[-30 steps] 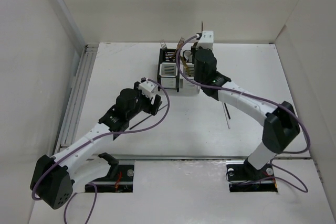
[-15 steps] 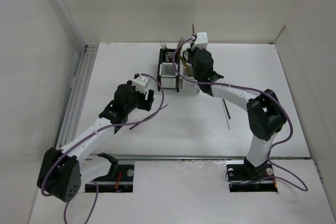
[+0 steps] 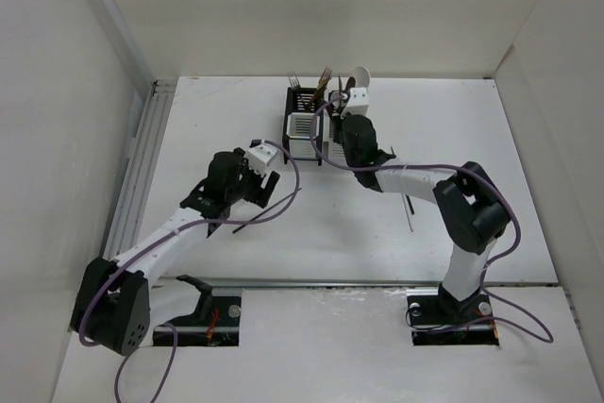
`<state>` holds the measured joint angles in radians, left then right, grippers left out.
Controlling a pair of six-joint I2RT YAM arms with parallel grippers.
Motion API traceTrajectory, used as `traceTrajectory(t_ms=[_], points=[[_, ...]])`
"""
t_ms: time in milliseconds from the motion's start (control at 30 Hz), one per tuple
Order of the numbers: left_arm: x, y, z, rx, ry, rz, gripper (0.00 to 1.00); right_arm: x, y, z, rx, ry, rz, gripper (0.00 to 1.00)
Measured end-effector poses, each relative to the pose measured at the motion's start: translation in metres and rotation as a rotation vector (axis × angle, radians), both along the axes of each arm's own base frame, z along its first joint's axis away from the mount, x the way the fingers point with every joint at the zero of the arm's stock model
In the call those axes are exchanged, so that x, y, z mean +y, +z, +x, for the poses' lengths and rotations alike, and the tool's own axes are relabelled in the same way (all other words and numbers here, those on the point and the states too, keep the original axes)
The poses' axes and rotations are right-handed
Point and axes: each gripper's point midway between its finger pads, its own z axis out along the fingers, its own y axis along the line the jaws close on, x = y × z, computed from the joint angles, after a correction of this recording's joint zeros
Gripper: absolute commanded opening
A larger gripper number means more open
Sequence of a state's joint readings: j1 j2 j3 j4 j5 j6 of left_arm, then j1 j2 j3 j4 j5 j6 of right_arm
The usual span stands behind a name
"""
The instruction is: Sort the eating utensils into containers
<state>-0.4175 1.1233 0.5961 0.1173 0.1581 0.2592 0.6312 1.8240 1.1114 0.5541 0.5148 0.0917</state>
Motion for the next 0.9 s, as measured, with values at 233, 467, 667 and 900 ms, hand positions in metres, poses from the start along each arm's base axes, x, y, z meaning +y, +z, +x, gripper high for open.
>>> traceTrajectory(t_ms=[233, 467, 667, 900], points=[[0.007, -0.025, -0.01, 0.072, -0.039, 0.091, 0.72, -0.005, -0.006, -0.01, 0.017, 0.004, 0.016, 0.48], [0.013, -0.043, -0.01, 0.168, -0.041, 0.131, 0.72, -0.013, 0.036, -0.023, -0.05, 0.009, 0.073, 0.65], [0.017, -0.048, 0.009, 0.216, -0.045, 0.143, 0.71, -0.015, 0.096, -0.037, -0.163, 0.067, 0.098, 0.77], [0.015, -0.082, 0.013, 0.352, -0.14, 0.236, 0.63, -0.006, 0.147, -0.048, -0.268, 0.177, 0.076, 0.79]])
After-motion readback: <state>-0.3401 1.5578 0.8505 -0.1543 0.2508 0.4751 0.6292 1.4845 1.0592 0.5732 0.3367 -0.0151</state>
